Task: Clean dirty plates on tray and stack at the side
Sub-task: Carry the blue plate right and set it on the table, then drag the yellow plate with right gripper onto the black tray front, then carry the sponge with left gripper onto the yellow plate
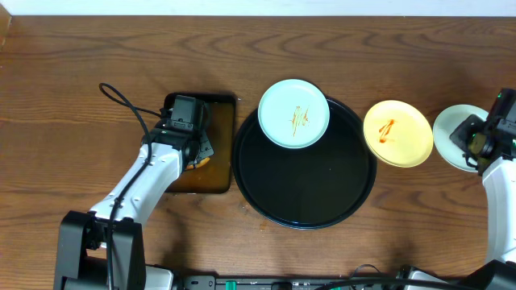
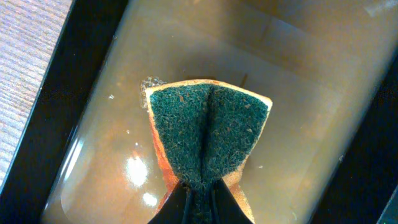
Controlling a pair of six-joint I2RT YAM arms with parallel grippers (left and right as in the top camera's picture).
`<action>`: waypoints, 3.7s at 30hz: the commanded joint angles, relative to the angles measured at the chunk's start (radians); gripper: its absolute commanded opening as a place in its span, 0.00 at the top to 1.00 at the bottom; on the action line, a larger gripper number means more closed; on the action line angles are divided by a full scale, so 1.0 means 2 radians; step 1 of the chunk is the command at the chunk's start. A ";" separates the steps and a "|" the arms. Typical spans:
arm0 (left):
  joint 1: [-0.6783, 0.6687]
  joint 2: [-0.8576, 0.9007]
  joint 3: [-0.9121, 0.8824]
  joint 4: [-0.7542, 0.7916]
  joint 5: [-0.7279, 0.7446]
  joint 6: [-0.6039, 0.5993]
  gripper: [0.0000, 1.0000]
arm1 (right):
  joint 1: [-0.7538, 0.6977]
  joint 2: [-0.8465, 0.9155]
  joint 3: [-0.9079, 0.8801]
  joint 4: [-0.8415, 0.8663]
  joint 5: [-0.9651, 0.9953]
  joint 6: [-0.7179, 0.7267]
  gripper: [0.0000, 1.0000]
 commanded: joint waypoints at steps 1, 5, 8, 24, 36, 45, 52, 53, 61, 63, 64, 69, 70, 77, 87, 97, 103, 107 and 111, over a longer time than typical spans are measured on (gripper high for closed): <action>0.002 0.002 -0.005 -0.001 -0.004 0.003 0.92 | 0.002 0.004 0.008 -0.027 -0.062 -0.025 0.68; 0.002 0.002 -0.005 -0.001 -0.004 0.003 0.92 | 0.002 0.004 -0.002 -0.059 -0.083 -0.019 0.60; 0.002 0.002 -0.005 -0.002 -0.004 0.003 0.92 | 0.002 0.006 -0.020 -0.066 -0.091 0.017 0.56; 0.002 0.002 -0.005 -0.009 -0.004 0.003 0.92 | 0.002 0.017 -0.152 0.062 -0.118 0.142 0.45; 0.002 0.002 -0.005 -0.009 -0.004 0.003 0.92 | 0.002 0.017 -0.224 0.197 -0.146 0.162 0.45; 0.002 0.002 -0.005 -0.009 -0.004 0.003 0.92 | 0.002 0.017 -0.227 0.209 -0.150 0.162 0.57; 0.002 0.002 -0.005 -0.009 -0.004 0.003 0.92 | 0.006 0.035 -0.227 0.210 -0.162 0.177 0.58; 0.002 0.002 -0.005 -0.009 -0.004 0.003 0.92 | 0.010 0.041 -0.227 0.212 -0.163 0.179 0.58; 0.002 0.002 -0.005 -0.011 -0.004 0.003 0.92 | 0.021 0.073 -0.227 0.247 -0.175 0.180 0.81; 0.002 0.002 -0.005 -0.011 -0.004 0.003 0.91 | 0.021 0.072 -0.227 0.255 -0.175 0.169 0.91; 0.002 0.002 -0.005 -0.011 -0.004 0.003 0.92 | 0.021 0.072 -0.227 0.259 -0.175 0.163 0.95; 0.002 0.002 -0.005 -0.011 -0.004 0.003 0.92 | 0.021 0.065 -0.227 0.262 -0.188 0.111 0.99; 0.002 0.002 -0.005 -0.011 -0.004 0.003 0.92 | 0.021 0.063 -0.227 0.262 -0.194 0.098 0.99; 0.002 0.002 -0.005 -0.011 -0.004 0.003 0.92 | 0.022 0.005 -0.226 0.242 -0.246 0.018 0.99; 0.002 0.001 -0.005 -0.010 0.011 0.006 0.93 | 0.085 -0.096 -0.219 0.152 -0.251 -0.031 0.99; -0.034 -0.068 -0.001 0.003 0.050 0.063 0.93 | 0.245 -0.089 -0.219 0.136 -0.140 -0.031 0.99; -0.086 -0.110 -0.001 0.028 0.103 0.065 0.93 | 0.322 -0.082 -0.219 0.137 -0.057 -0.031 0.99; -0.133 -0.106 -0.001 0.057 0.140 0.030 0.93 | 0.353 -0.062 -0.219 0.145 -0.048 -0.024 0.99; -0.181 -0.086 -0.001 0.072 0.140 -0.013 0.93 | 0.362 -0.031 -0.219 0.152 -0.048 0.003 0.99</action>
